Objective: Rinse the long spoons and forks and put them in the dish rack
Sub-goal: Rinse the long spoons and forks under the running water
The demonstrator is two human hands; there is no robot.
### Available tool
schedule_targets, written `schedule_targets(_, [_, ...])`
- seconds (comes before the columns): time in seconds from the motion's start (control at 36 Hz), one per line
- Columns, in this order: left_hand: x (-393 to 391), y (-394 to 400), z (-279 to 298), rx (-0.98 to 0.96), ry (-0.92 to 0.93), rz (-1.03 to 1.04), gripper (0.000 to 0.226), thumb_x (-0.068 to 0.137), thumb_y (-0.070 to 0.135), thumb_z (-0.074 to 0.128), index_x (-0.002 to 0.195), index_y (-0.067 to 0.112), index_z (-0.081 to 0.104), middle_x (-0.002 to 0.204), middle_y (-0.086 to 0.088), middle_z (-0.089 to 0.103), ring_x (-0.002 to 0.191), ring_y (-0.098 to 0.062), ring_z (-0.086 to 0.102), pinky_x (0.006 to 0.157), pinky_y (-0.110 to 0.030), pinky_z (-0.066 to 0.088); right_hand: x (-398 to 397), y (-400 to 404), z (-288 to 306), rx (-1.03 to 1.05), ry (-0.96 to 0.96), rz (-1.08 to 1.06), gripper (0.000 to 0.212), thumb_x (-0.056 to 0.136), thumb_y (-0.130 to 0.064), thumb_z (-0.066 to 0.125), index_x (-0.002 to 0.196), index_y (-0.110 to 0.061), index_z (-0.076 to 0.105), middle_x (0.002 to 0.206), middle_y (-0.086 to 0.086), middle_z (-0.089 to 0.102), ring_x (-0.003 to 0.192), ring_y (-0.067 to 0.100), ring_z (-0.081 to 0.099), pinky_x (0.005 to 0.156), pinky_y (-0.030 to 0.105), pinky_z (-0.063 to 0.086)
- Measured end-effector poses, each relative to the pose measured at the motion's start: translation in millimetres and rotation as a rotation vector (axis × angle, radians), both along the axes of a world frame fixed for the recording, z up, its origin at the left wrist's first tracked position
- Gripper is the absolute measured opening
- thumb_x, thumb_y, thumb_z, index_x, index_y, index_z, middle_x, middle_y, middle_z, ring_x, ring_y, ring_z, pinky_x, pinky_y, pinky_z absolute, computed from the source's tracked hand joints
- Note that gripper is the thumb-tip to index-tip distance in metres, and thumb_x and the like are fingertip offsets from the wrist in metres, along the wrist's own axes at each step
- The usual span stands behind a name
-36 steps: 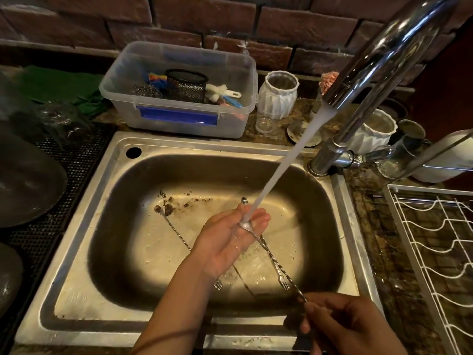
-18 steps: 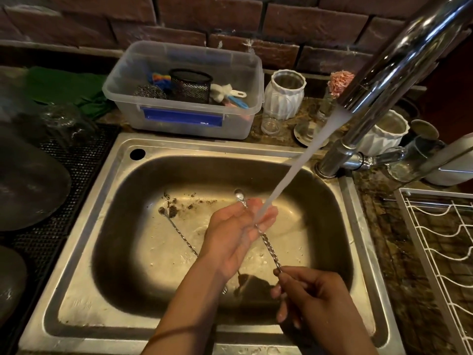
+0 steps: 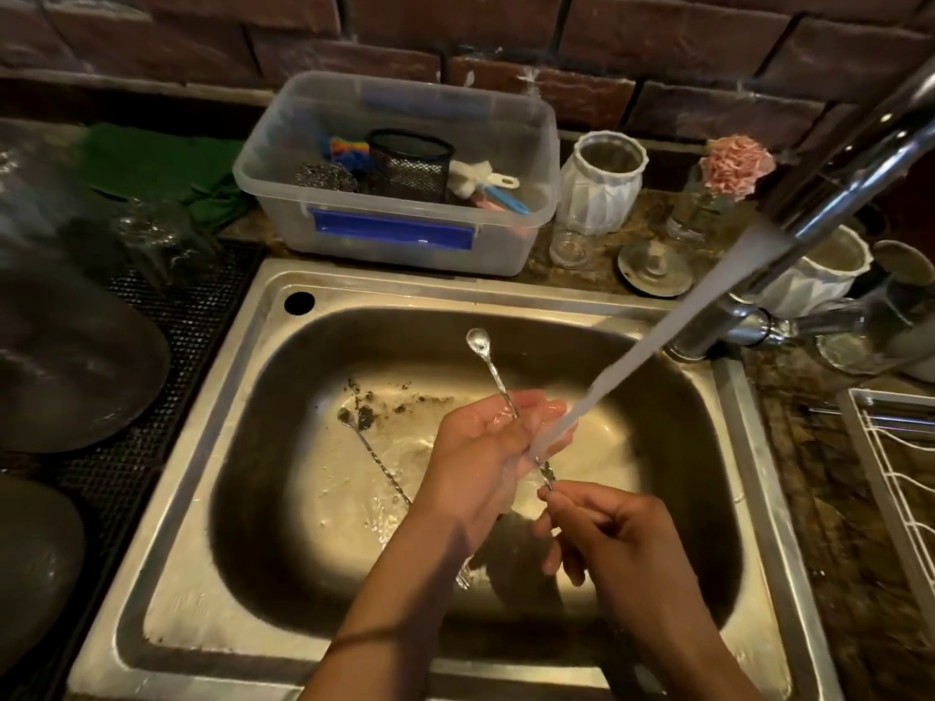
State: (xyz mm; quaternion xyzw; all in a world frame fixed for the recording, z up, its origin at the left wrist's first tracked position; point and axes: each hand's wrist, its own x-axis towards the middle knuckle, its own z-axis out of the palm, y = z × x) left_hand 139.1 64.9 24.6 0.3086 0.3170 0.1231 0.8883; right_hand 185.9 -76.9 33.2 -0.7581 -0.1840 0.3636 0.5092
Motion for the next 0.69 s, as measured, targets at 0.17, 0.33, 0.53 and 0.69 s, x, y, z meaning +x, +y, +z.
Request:
schedule_targets(0.17, [-1.6,9.1,-4.0,0.058,0.002,-0.099,0.025,0.095,-0.004,0.055,0.120,-0.005,0.061,0.116,-0.020,0.073,0.106,-0.032,0.072,0.073,-0.033,0.062,8.5,15.3,-4.2,0.010,0.067,-0.001,0.031,0.097,-0.026,0.059,0.074,-0.013,0.074,0.058,0.014,0.070,0.046,0.016,0.055,0.048,0.020,0.047])
schedule_targets(0.33, [5.5,24.2,-2.4,-0.023,-0.074,-0.015,0.025,0.096,-0.010,0.050,0.117,-0.008,0.061,0.108,-0.024,0.074,0.095,-0.028,0.076,0.076,-0.029,0.062,16.9,27.4,-3.6,0.065,0.207,0.001,0.034,0.100,-0.018,0.050,0.076,-0.006,0.071,0.063,0.017,0.068,0.053,0.020,0.053,0.054,0.025,0.047])
schedule_targets(0.53, [14.7,41.1,4.4,0.000,-0.086,-0.012,0.023,0.096,-0.009,0.049,0.116,-0.006,0.061,0.113,-0.026,0.072,0.103,-0.036,0.073,0.084,-0.035,0.062,24.3,38.1,-6.2,0.116,0.340,-0.037,0.034,0.095,-0.020,0.048,0.084,-0.003,0.074,0.063,0.017,0.069,0.062,0.028,0.056,0.067,0.039,0.044])
schedule_targets(0.69, [18.7,57.4,10.7,0.000,-0.100,-0.013,0.025,0.097,-0.011,0.046,0.116,-0.006,0.061,0.111,-0.025,0.073,0.103,-0.035,0.073,0.083,-0.034,0.062,27.4,43.0,-4.5,0.181,0.433,-0.050,0.032,0.094,-0.017,0.046,0.099,-0.004,0.075,0.073,0.017,0.074,0.055,0.020,0.063,0.054,0.025,0.050])
